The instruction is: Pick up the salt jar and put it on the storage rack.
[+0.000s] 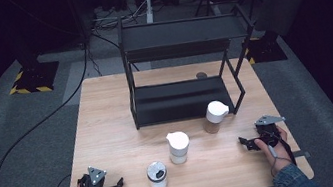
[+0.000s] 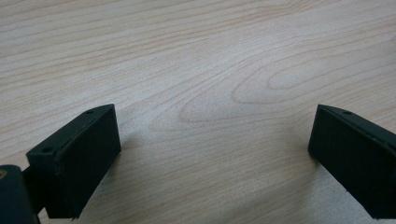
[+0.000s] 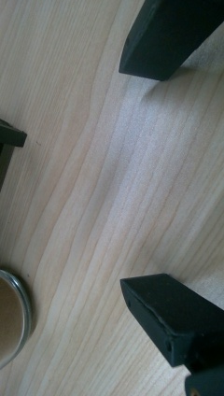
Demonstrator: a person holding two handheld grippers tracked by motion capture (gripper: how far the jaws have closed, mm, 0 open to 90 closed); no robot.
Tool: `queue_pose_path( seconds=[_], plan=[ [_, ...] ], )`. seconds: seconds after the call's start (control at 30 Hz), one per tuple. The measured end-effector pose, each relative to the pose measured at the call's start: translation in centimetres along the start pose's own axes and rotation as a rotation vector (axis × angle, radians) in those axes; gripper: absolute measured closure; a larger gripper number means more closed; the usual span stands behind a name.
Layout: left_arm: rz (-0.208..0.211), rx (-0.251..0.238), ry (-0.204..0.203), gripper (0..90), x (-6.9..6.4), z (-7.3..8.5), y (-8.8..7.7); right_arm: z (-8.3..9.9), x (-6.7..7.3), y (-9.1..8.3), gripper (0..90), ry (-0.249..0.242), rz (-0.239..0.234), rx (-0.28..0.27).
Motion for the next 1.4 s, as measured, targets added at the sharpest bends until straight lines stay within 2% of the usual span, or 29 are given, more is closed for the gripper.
queue_pose_path(
  seconds=[0.17, 0.27, 0.43, 0.57, 0.8, 0.97, 1.17, 1.4],
  plan=[
    [0.004, 0.001, 0.011, 4.2, -0.1, -0.1, -0.1, 0.0, 0.0, 0.0, 0.4, 0.000, -0.001, -0.001],
    [0.000, 0.002, 0.033, 5.9, -0.3, -0.2, -0.2, 0.0, 0.0, 0.0, 0.4, -0.001, -0.002, -0.001],
    [0.015, -0.020, 0.029, 5.7, -0.8, -0.5, -0.6, 0.0, 0.0, 0.0, 0.4, -0.002, -0.003, -0.001],
    [0.018, -0.056, 0.035, 7.0, -1.4, -0.9, -1.3, 0.0, 0.0, 0.0, 0.4, -0.002, -0.003, -0.001],
    [0.056, -0.114, 0.048, 6.8, -2.5, -2.4, -3.5, 0.0, 0.0, 0.0, 0.4, -0.002, -0.002, -0.001],
    [0.082, -0.124, 0.052, 6.8, -3.2, -3.1, -4.4, 0.0, 0.0, 0.0, 0.4, -0.002, -0.002, 0.000],
    [0.074, -0.144, 0.054, 6.9, -4.3, -4.2, -5.3, 0.0, 0.0, 0.0, 0.4, -0.002, -0.003, -0.001],
    [0.091, -0.179, 0.062, 7.0, -5.8, -5.3, -5.9, 0.1, -0.1, 0.0, 0.4, -0.007, -0.007, -0.001]
  ],
)
Point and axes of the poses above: each handheld gripper's, and its own axes: y roughly forward along the jaws, z roughly out of its underside, x roughly to its left, the point moved 9 cm from there along y, roughly forward along the jaws, and after that the axes turned 3 degrees about -y, right-handed, at the moved point
